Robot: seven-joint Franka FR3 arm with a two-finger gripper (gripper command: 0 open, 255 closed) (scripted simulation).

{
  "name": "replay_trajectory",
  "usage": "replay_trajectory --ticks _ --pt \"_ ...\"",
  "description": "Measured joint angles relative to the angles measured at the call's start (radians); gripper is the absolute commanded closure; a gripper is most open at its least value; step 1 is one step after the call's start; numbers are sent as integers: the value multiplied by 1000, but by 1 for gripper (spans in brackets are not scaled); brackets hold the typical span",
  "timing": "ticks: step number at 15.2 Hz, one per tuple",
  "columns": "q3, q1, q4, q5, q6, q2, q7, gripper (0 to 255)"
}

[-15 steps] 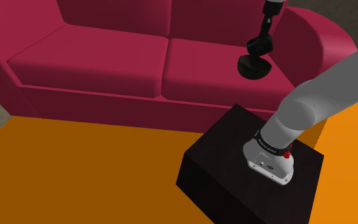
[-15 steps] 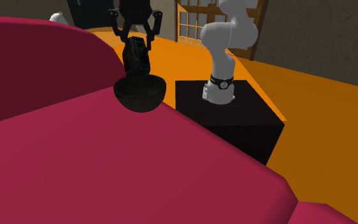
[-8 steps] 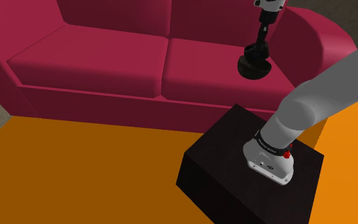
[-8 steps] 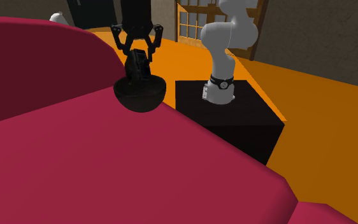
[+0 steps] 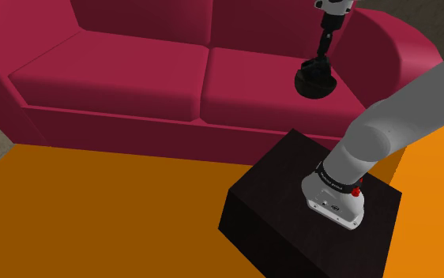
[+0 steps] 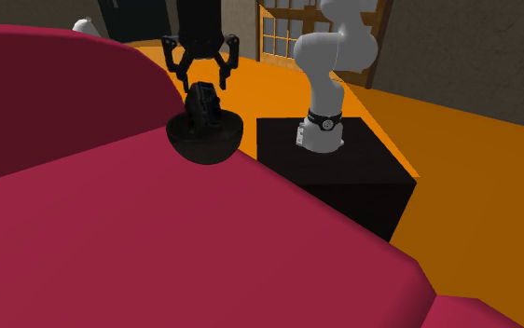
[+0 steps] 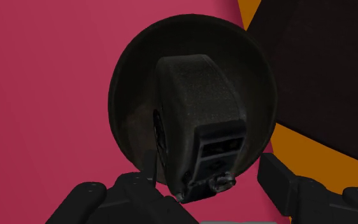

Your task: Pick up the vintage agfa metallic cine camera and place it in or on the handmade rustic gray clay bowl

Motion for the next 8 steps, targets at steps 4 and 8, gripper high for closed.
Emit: replay_trajectory --ticks 4,8 --pt "0 0 0 0 0 0 0 0" --pt "18 5 52 4 -66 -14 3 0"
